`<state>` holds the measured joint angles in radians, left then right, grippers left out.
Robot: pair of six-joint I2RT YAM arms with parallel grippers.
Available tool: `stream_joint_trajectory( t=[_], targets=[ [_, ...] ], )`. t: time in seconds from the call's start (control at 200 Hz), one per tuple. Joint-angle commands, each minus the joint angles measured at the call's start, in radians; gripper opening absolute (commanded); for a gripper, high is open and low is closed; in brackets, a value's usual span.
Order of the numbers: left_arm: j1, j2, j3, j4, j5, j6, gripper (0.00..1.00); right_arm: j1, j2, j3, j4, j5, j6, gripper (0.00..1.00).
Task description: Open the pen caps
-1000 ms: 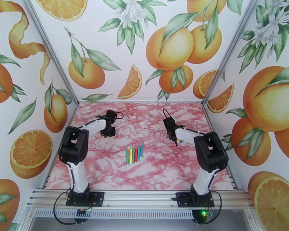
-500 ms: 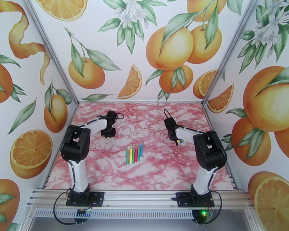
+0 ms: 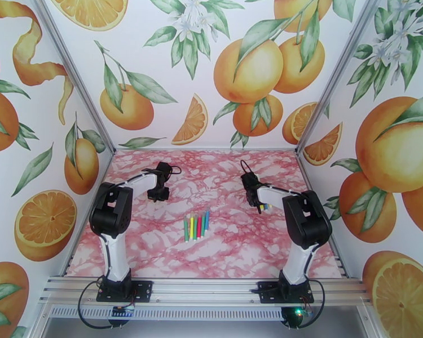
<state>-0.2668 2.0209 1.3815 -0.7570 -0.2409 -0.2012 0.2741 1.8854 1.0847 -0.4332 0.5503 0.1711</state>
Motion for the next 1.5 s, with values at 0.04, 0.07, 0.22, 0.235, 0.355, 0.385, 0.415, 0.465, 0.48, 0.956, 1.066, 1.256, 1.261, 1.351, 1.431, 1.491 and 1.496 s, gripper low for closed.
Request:
stream_joint_trajectory(
  t=[0.04,0.07,0.22,0.235,0.355,0.385,0.415,0.465,0.48,0.956,1.066,1.256,1.261,1.351,1.431,1.491,1.496],
  targets=[
    [0.003,0.018,0.025,-0.01,-0.014,0.011,0.2,-0.006,0.009,0.021,-0.018,-0.001,0.012,0.15],
    [0.003,0.018,0.025,-0.01,-0.012,0.011,0.2,-0.006,0.008,0.02,-0.019,-0.003,0.014,0.15],
    [0.003,0.015,0.03,-0.012,-0.007,0.013,0.22,-0.005,0.005,0.018,-0.019,-0.004,0.016,0.19],
    [0.003,0.015,0.031,-0.013,-0.005,0.014,0.22,-0.006,0.006,0.019,-0.021,-0.003,0.016,0.19],
    [0.003,0.019,0.044,-0.025,0.005,0.016,0.23,-0.006,0.004,0.021,-0.032,-0.005,0.017,0.23],
    [0.003,0.019,0.046,-0.026,0.006,0.016,0.24,-0.006,0.002,0.022,-0.033,-0.007,0.018,0.24],
    [0.003,0.018,0.045,-0.028,0.006,0.016,0.24,-0.005,-0.004,0.02,-0.034,-0.009,0.019,0.25],
    [0.003,0.015,0.046,-0.028,0.009,0.016,0.24,-0.005,-0.012,0.018,-0.034,-0.012,0.019,0.26],
    [0.003,0.014,0.045,-0.028,0.009,0.016,0.24,-0.006,-0.014,0.017,-0.034,-0.013,0.019,0.26],
    [0.003,-0.071,0.046,-0.041,0.05,0.017,0.32,-0.006,-0.107,0.002,-0.05,-0.072,0.016,0.36],
    [0.003,-0.115,0.051,-0.039,0.101,0.017,0.33,-0.006,-0.156,-0.005,-0.056,-0.12,0.023,0.39],
    [0.003,-0.179,0.057,-0.04,0.137,0.021,0.37,-0.004,-0.228,-0.016,-0.065,-0.206,0.026,0.43],
    [0.003,-0.18,0.057,-0.04,0.138,0.021,0.37,-0.004,-0.23,-0.017,-0.065,-0.209,0.027,0.43],
    [0.003,-0.204,0.048,-0.037,0.147,0.025,0.38,-0.002,-0.271,-0.032,-0.061,-0.269,0.034,0.44],
    [0.003,-0.233,0.024,-0.002,0.188,0.037,0.38,0.004,-0.311,-0.055,-0.041,-0.347,0.046,0.45],
    [0.003,-0.257,-0.006,0.041,0.227,0.044,0.43,0.012,-0.34,-0.07,-0.029,-0.391,0.053,0.45],
    [0.003,-0.259,-0.009,0.044,0.229,0.044,0.44,0.012,-0.342,-0.071,-0.028,-0.394,0.054,0.46]
  ],
)
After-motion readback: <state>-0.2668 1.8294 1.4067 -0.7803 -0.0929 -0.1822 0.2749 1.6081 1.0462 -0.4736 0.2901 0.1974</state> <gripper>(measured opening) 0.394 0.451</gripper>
